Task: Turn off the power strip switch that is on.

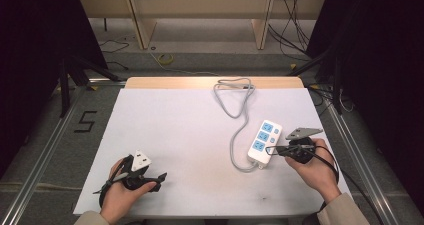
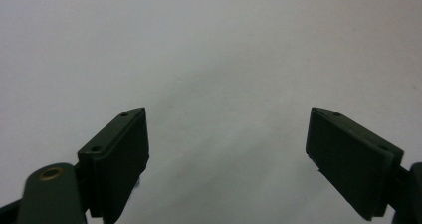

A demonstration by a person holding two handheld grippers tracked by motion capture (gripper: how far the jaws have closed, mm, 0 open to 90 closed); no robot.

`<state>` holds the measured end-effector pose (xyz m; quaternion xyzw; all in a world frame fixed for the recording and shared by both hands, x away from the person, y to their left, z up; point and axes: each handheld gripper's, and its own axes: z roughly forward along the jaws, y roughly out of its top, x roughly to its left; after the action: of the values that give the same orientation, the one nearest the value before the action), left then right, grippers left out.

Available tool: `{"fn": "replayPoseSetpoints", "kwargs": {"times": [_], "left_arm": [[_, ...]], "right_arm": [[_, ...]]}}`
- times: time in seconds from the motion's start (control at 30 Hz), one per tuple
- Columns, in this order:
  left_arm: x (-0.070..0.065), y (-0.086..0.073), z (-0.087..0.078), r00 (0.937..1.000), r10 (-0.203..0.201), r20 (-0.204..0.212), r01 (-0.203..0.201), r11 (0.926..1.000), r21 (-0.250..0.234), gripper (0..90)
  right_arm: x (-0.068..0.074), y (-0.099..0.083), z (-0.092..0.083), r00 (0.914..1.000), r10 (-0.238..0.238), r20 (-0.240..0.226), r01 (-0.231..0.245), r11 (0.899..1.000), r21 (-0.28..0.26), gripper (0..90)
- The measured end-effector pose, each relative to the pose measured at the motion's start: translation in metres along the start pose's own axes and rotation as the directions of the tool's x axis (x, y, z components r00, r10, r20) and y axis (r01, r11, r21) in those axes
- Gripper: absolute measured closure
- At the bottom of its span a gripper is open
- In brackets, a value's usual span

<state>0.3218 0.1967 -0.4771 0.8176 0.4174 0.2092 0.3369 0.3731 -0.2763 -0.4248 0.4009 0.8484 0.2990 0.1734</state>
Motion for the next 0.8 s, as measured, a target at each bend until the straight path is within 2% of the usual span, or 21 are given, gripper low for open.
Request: {"fn": "replayPoseSetpoints", "kwargs": {"times": [0.8], "left_arm": [[-0.001, 0.001, 0.001, 1.0000, 0.006, -0.001, -0.006, 1.0000, 0.001, 16.9]], "right_arm": [[-0.003, 0.015, 0.010, 0.9998, 0.001, -0.021, 0.000, 0.999, 0.054, 90.0]]}}
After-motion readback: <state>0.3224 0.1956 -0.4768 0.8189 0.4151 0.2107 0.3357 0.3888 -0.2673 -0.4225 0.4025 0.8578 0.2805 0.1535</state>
